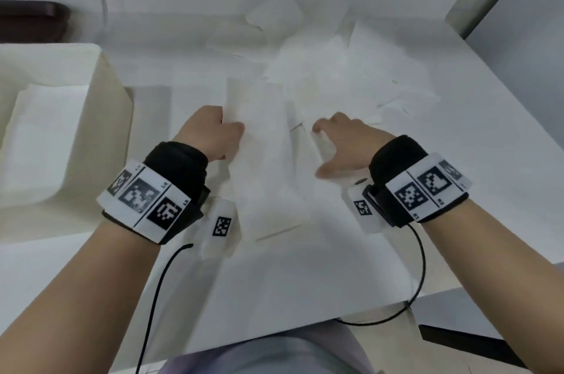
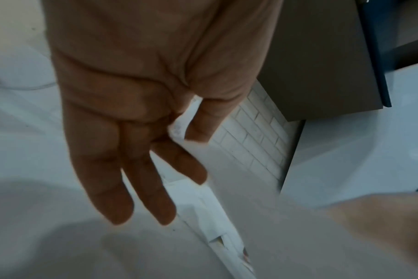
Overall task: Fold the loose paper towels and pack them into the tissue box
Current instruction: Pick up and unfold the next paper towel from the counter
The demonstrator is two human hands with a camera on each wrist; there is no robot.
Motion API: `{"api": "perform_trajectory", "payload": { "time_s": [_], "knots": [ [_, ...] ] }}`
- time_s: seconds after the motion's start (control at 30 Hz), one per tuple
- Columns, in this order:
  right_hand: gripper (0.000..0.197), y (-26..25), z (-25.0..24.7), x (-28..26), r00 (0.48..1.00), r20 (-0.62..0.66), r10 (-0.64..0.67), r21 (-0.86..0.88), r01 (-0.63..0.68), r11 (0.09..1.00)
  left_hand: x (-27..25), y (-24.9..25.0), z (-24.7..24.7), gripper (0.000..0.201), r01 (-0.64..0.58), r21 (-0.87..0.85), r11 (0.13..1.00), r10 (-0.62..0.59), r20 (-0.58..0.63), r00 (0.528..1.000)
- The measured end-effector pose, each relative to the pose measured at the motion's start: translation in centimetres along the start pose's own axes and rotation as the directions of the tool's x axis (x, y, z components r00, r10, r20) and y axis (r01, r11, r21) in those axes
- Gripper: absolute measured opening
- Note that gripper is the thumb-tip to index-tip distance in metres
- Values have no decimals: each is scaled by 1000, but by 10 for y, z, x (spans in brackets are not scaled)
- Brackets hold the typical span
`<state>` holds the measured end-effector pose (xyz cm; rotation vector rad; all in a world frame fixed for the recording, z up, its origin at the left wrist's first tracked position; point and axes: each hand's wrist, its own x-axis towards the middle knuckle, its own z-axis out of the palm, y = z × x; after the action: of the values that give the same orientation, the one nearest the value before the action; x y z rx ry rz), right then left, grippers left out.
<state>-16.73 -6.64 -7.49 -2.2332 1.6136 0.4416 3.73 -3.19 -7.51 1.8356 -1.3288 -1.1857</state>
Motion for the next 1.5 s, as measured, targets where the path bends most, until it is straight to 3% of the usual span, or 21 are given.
{"api": "perform_trajectory", "payload": {
  "time_s": [0.13, 0.27, 0.37, 0.67, 0.83, 0.93, 0.97, 1.1, 1.2, 1.3, 1.37, 1.43, 1.5],
  "knots": [
    [75, 5, 7, -2, 996, 81, -49, -57, 54, 997, 0, 2, 0, 10, -9, -47, 999, 6, -45, 999],
    [74, 12, 9, -5, 996, 40, -75, -95, 79, 992, -1, 2, -3, 40, -11, -59, 998, 5, -102, 995],
    [63, 21, 11, -6, 994, 9, -107, -77, 107, 991, 4, -1, -2, 17, 17, -55, 998, -19, -48, 999],
    [26, 34, 10, 1, 961, -207, -185, -159, 154, 975, 12, 5, 12, 22, -7, -128, 992, 0, -58, 998],
    [32, 40, 4, 18, 948, -281, -151, 160, 202, 966, 15, 10, 17, 21, -119, -127, 985, 94, -188, 978],
    [26, 46, -1, 18, 954, -244, -175, 288, 244, 926, 19, 16, 22, 22, -163, -160, 974, 113, -281, 953],
    [23, 50, 0, 15, 952, -202, -231, 267, 281, 922, 21, 17, 24, 23, -176, -179, 968, 113, -314, 943],
    [50, 54, 8, 8, 929, 68, -363, -48, 366, 929, 20, 20, 31, 46, -244, -185, 952, 154, -399, 904],
    [37, 49, 2, 7, 910, 61, -409, -101, 414, 905, 14, 24, 34, 56, -341, -137, 930, 249, -449, 858],
    [56, 45, 4, 4, 895, 26, -445, -292, 432, 853, 15, 28, 36, 52, -415, -58, 908, 339, -483, 808],
    [64, 47, 6, 6, 892, 39, -450, -343, 435, 832, 17, 27, 35, 45, -407, -36, 913, 337, -497, 800],
    [43, 50, 0, 9, 897, 25, -441, -303, 428, 852, 20, 24, 34, 40, -374, -21, 927, 311, -511, 801],
    [17, 56, -9, 13, 886, -94, -453, -235, 423, 875, 20, 23, 33, 37, -365, -23, 931, 297, -532, 793]
  ]
}}
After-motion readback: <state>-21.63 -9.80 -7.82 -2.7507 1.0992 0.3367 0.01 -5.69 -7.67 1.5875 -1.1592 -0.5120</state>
